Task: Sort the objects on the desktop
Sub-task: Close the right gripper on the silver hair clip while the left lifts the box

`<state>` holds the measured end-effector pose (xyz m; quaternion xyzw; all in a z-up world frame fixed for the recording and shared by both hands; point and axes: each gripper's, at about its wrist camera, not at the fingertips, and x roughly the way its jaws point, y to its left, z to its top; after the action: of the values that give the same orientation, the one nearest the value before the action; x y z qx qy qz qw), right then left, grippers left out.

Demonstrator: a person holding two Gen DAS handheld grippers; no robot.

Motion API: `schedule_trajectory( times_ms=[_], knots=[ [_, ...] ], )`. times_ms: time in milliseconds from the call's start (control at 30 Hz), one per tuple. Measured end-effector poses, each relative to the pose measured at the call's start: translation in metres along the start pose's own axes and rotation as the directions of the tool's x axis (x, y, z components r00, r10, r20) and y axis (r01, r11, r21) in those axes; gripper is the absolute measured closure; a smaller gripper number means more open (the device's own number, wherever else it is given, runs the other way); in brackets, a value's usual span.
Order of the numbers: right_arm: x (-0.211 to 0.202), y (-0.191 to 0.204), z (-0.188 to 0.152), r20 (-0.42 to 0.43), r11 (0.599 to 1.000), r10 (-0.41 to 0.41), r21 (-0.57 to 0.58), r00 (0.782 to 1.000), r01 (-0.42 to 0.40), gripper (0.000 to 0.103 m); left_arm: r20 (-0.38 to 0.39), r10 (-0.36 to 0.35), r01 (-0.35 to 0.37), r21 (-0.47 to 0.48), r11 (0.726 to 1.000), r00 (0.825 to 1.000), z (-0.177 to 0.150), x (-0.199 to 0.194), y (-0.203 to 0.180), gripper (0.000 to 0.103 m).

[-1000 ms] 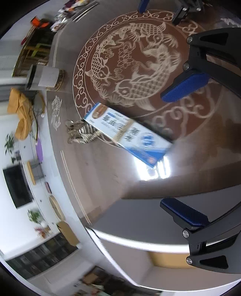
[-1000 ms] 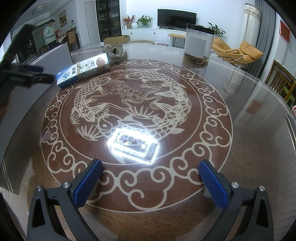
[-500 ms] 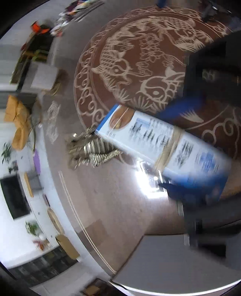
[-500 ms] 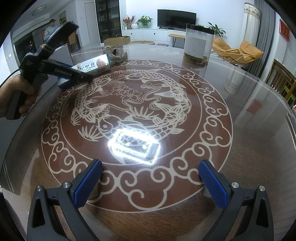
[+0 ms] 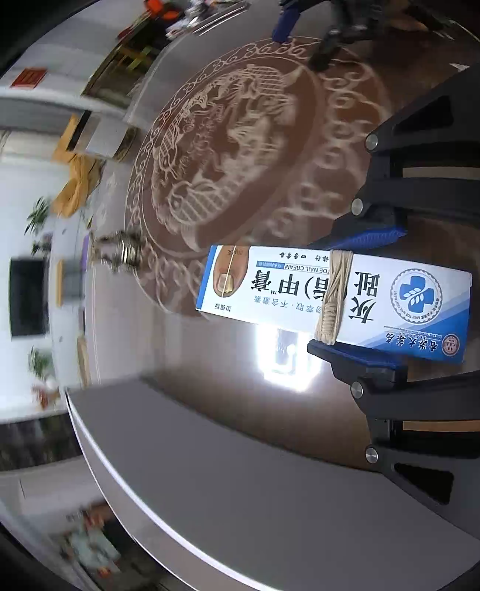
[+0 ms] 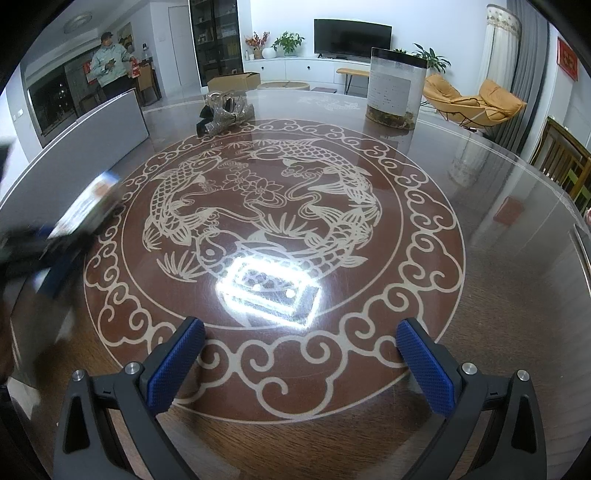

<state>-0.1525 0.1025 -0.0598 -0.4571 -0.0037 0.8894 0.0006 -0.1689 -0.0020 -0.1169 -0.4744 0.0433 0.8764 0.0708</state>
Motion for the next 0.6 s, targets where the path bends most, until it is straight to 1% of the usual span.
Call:
schedule_trajectory(
  times_ms=[33,100,167,200,233,267,333,367,400,467,567,600],
  knots=[
    [0.001,0.002,0.0,-0.003,1.0,-0.007,-0.007,1.0,0.007,0.0,0.013,0.016,-0.015,-0.026,1.0,1.0,-0.01,-0.005,0.004,0.058],
    [0.0,0.002,0.0,-0.003,1.0,-0.004,-0.014,1.0,0.004,0.0,0.036,0.022,-0.02,-0.047,0.999,0.999,-0.019,-0.01,0.007,0.058],
    [0.0,0.003,0.001,-0.003,1.0,-0.003,-0.012,1.0,0.003,0.0,0.063,0.03,-0.028,-0.042,0.999,0.998,-0.027,-0.013,0.007,0.058],
    [0.001,0.002,0.002,-0.001,1.0,0.003,-0.004,1.0,-0.003,0.0,0.074,0.031,-0.028,-0.041,0.999,0.997,-0.025,-0.012,0.006,0.058],
    [0.002,0.003,0.006,0.002,1.0,0.025,0.004,1.0,-0.025,0.0,0.077,0.03,-0.027,-0.043,0.999,0.997,-0.025,-0.012,0.006,0.058],
    [0.006,0.005,0.015,0.0,0.997,0.075,0.01,0.997,-0.075,0.0,0.077,0.029,-0.026,-0.043,0.999,0.997,-0.025,-0.012,0.008,0.058],
    [0.023,0.013,0.048,-0.024,0.983,0.181,0.043,0.983,-0.18,0.0,0.08,0.026,-0.023,-0.044,0.999,0.996,-0.028,-0.014,0.009,0.058],
    [0.035,0.019,0.068,-0.032,0.975,0.215,0.065,0.976,-0.213,0.0,0.081,0.026,-0.022,-0.044,0.999,0.996,-0.027,-0.015,0.01,0.058],
    [0.047,0.026,0.087,-0.037,0.971,0.231,0.077,0.972,-0.228,0.0,0.081,0.025,-0.021,-0.045,0.999,0.996,-0.027,-0.015,0.011,0.058],
    [0.078,0.047,0.129,-0.059,0.97,0.236,0.075,0.97,-0.232,0.0,0.082,0.023,-0.019,-0.044,0.999,0.996,-0.026,-0.014,0.009,0.058],
    [0.123,0.09,0.189,-0.091,0.982,0.186,0.006,0.978,-0.186,0.0,0.083,0.019,-0.016,-0.044,0.999,0.996,-0.027,-0.015,0.011,0.058],
    [0.132,0.099,0.2,-0.098,0.987,0.161,-0.013,0.982,-0.163,0.0,0.083,0.019,-0.015,-0.043,0.999,0.996,-0.026,-0.014,0.01,0.058]
  ],
)
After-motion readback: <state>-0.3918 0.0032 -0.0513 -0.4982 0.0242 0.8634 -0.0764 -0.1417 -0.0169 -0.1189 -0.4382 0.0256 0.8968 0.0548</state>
